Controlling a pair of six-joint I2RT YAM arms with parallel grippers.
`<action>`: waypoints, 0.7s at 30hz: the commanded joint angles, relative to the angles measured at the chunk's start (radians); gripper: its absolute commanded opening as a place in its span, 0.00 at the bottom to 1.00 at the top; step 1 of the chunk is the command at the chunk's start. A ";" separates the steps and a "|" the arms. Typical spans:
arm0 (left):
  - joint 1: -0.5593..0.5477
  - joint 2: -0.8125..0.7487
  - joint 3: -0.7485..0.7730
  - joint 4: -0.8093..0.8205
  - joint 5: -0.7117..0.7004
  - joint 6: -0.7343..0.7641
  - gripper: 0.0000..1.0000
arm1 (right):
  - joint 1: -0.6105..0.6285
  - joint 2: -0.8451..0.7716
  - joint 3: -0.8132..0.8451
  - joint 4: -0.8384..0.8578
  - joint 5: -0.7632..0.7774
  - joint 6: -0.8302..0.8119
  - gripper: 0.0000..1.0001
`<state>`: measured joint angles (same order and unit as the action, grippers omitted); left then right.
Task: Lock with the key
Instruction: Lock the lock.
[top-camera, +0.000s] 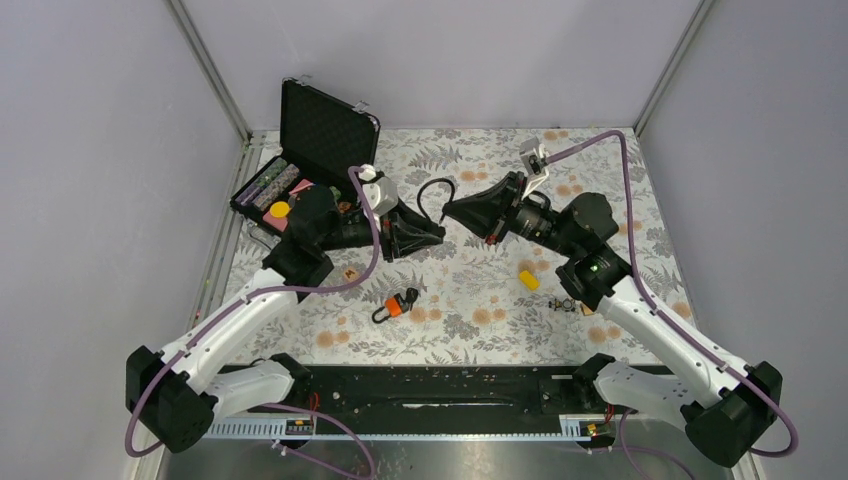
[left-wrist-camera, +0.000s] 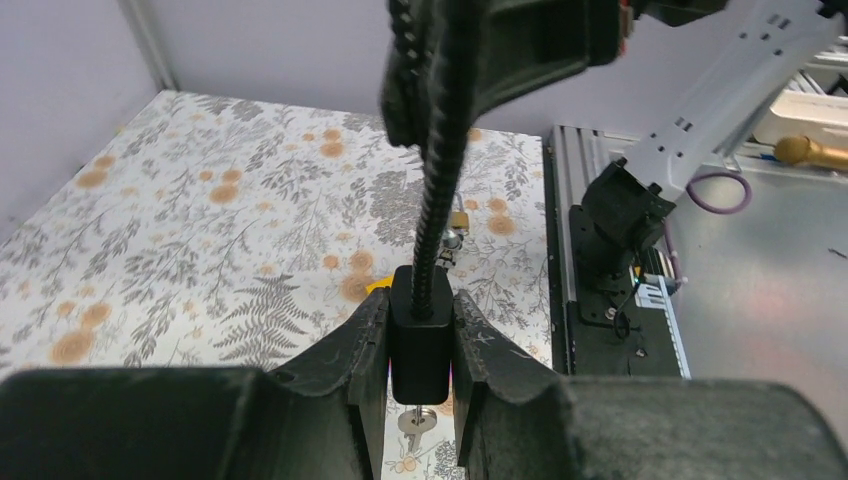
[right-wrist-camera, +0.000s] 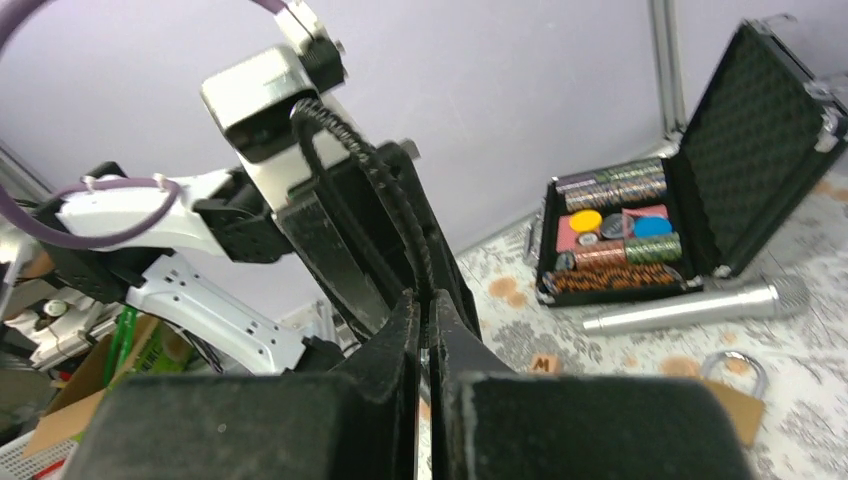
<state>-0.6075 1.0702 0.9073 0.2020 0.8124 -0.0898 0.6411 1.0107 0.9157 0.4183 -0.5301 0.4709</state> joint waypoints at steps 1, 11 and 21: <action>0.001 0.016 0.028 0.117 0.172 0.097 0.00 | 0.006 0.006 0.003 0.270 -0.078 0.091 0.00; 0.000 0.029 0.048 0.169 0.211 0.111 0.00 | 0.008 -0.061 -0.051 0.139 -0.078 -0.061 0.00; 0.000 0.015 0.028 0.279 0.158 0.014 0.00 | 0.056 -0.076 -0.038 0.021 -0.061 -0.160 0.00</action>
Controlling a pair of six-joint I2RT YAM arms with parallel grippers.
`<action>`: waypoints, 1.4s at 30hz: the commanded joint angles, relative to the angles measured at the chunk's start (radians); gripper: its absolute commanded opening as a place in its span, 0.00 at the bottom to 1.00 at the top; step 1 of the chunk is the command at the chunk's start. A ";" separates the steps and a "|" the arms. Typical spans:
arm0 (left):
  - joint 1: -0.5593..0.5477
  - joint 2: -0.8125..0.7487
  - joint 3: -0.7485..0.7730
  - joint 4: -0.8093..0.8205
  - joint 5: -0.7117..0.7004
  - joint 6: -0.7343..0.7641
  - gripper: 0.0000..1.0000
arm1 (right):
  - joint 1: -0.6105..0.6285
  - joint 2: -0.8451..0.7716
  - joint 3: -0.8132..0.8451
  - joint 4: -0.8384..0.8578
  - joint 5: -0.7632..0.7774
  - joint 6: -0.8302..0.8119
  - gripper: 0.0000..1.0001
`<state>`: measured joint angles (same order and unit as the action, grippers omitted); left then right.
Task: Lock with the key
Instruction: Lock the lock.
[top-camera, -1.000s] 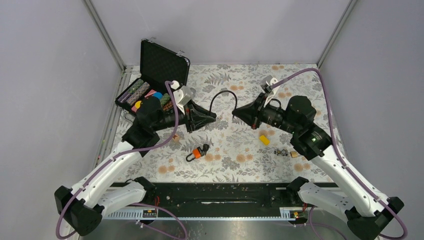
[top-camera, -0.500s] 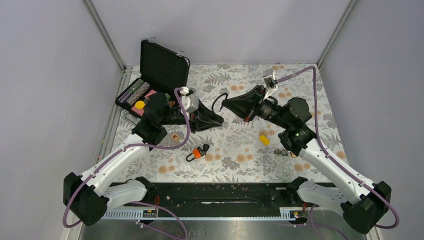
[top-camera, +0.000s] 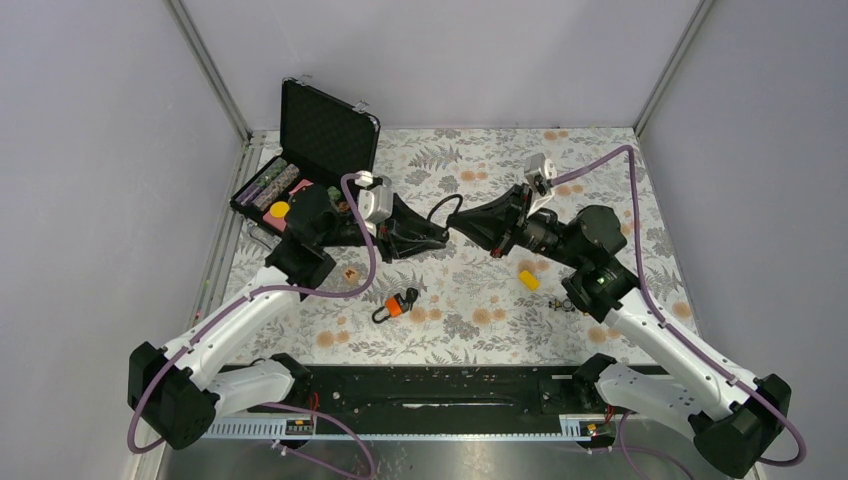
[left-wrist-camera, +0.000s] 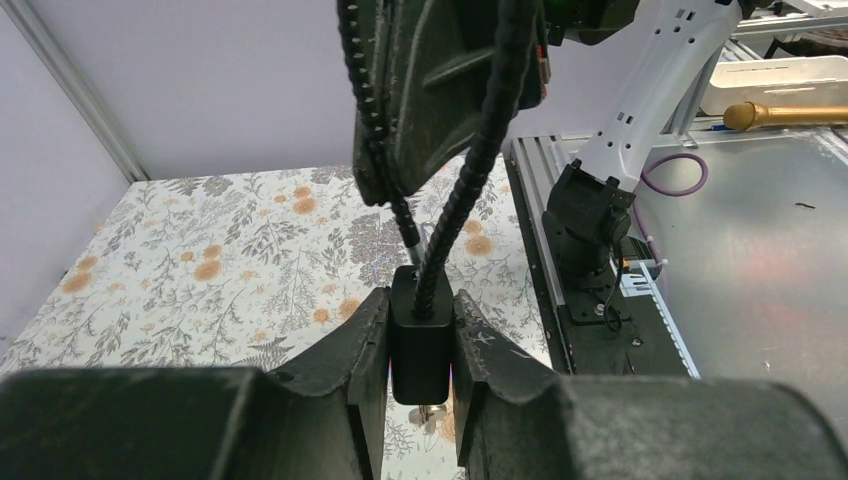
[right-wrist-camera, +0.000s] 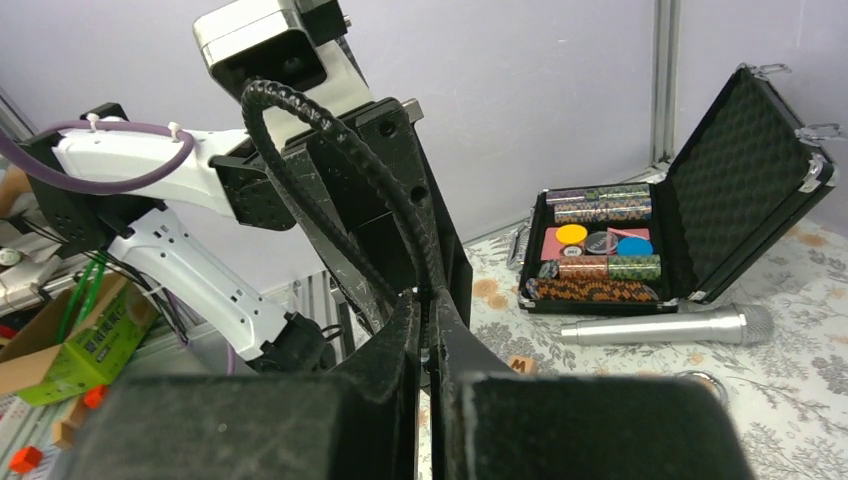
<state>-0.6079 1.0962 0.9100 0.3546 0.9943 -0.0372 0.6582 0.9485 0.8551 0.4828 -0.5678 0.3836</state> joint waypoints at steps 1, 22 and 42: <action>0.000 -0.012 0.023 0.130 -0.019 -0.043 0.00 | 0.044 -0.014 0.024 -0.056 -0.005 -0.084 0.00; 0.001 -0.053 -0.021 0.230 -0.096 -0.151 0.00 | 0.103 -0.032 0.023 -0.187 0.109 -0.186 0.00; 0.000 -0.051 -0.032 0.403 -0.314 -0.457 0.00 | 0.201 0.038 0.172 -0.533 0.309 -0.227 0.11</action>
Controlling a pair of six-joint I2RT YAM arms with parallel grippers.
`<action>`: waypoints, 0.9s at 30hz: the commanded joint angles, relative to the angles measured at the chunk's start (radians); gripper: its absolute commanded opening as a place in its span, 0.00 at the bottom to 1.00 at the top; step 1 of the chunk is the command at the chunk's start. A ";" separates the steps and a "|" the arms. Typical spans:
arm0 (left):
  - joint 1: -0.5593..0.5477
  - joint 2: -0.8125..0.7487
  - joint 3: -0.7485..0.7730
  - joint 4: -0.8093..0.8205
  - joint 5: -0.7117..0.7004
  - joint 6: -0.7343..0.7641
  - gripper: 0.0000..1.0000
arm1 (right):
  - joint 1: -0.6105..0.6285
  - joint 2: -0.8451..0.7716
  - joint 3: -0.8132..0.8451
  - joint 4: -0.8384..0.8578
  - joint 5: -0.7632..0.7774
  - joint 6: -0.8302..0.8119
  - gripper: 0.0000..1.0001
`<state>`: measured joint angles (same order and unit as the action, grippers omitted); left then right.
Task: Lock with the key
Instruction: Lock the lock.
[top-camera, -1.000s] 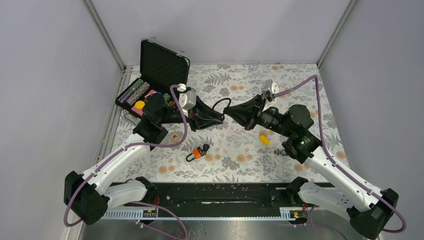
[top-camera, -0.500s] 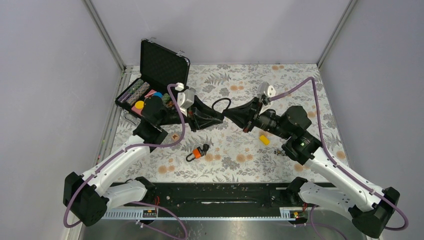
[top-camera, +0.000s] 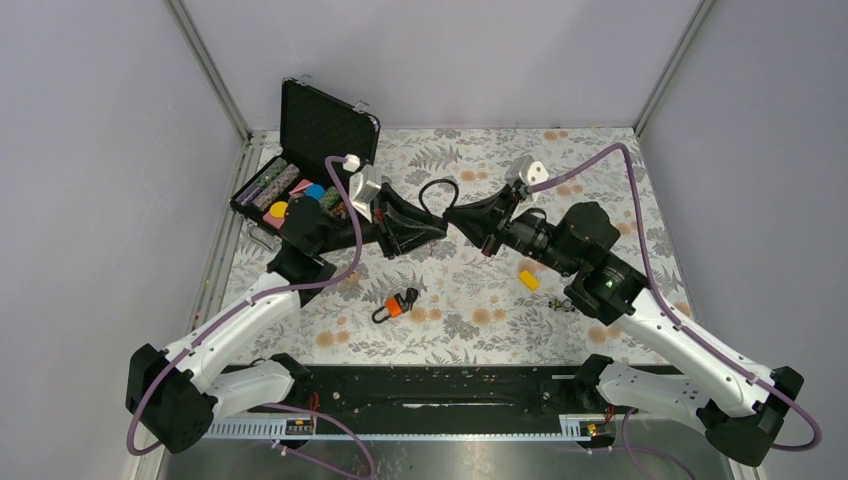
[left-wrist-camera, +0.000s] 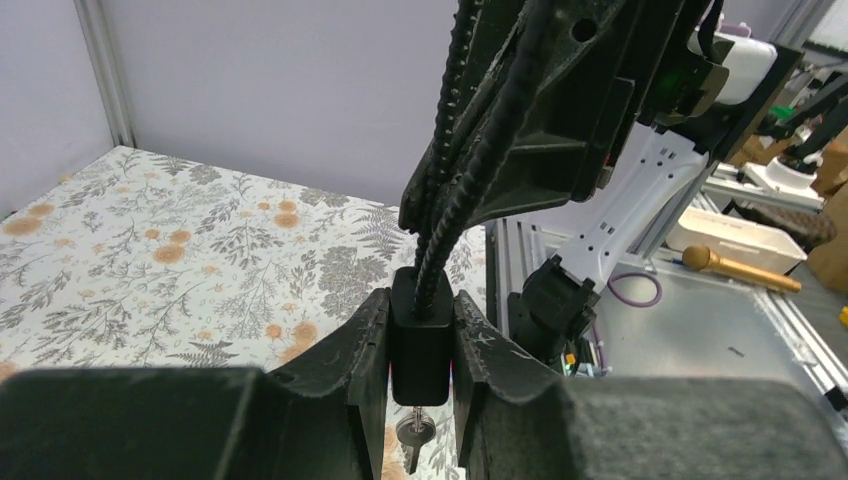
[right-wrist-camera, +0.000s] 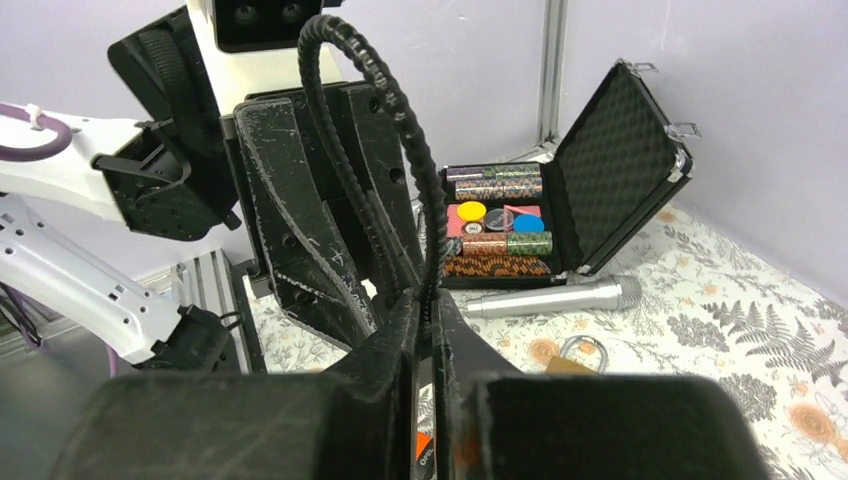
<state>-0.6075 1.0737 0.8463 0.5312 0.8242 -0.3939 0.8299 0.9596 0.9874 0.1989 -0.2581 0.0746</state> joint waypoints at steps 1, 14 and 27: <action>0.000 -0.034 0.025 0.222 -0.169 -0.118 0.00 | 0.030 0.024 0.061 -0.262 -0.006 0.113 0.19; 0.000 -0.060 0.030 0.177 -0.284 -0.276 0.00 | 0.029 -0.099 -0.031 0.026 -0.115 0.366 0.84; 0.000 -0.005 0.056 0.527 -0.101 -0.664 0.00 | 0.030 -0.028 -0.197 0.517 -0.191 0.543 0.76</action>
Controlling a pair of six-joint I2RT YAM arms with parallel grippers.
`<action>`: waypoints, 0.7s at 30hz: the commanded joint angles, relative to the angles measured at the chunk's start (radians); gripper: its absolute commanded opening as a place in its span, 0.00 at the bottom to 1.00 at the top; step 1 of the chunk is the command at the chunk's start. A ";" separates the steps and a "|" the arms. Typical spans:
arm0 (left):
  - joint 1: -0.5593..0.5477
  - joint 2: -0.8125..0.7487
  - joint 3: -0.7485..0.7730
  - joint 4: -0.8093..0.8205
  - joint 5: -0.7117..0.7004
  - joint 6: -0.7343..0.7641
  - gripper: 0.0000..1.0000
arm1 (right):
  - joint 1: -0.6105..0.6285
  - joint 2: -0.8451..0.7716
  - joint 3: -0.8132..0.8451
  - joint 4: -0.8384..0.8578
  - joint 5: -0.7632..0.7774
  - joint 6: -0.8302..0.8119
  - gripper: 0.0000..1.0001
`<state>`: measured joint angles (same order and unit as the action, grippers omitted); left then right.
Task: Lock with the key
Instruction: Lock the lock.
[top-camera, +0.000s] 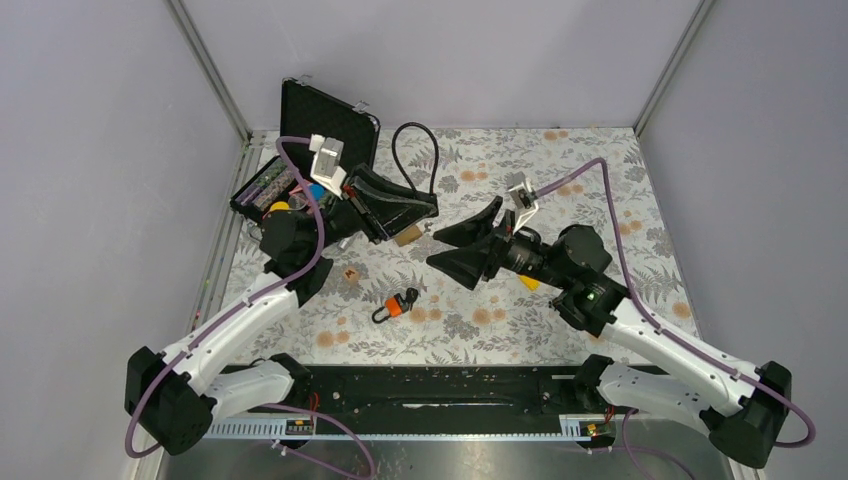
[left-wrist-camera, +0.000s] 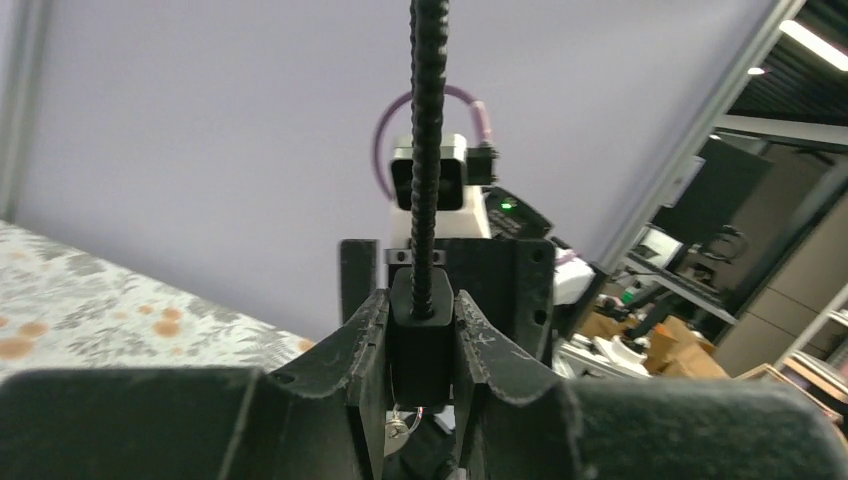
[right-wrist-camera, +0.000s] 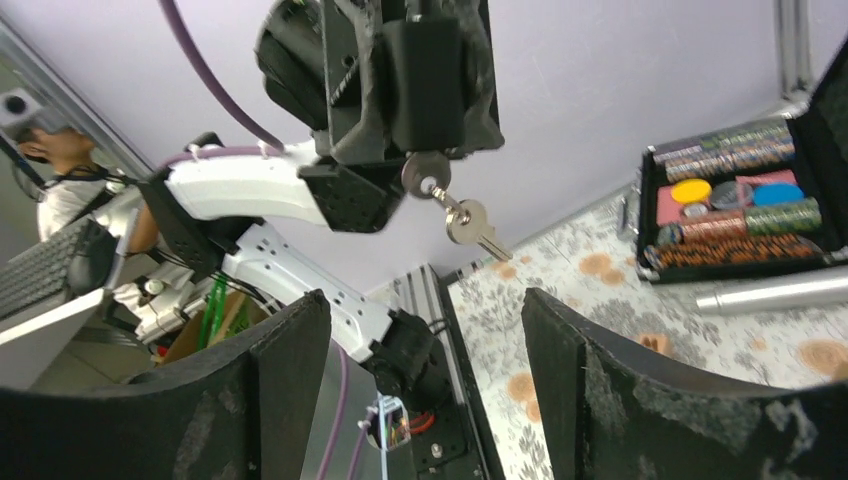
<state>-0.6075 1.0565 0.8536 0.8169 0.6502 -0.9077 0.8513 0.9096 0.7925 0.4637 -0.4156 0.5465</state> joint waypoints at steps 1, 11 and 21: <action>0.000 0.018 0.048 0.268 0.082 -0.168 0.00 | 0.008 0.035 -0.016 0.315 -0.038 0.089 0.77; -0.013 0.075 0.068 0.476 0.162 -0.309 0.00 | 0.008 0.160 0.029 0.569 -0.110 0.228 0.77; -0.018 0.043 0.065 0.424 0.166 -0.274 0.00 | 0.009 0.181 0.020 0.663 -0.123 0.314 0.71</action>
<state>-0.6209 1.1343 0.8707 1.2026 0.8059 -1.1965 0.8528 1.0920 0.7788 1.0199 -0.5179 0.8219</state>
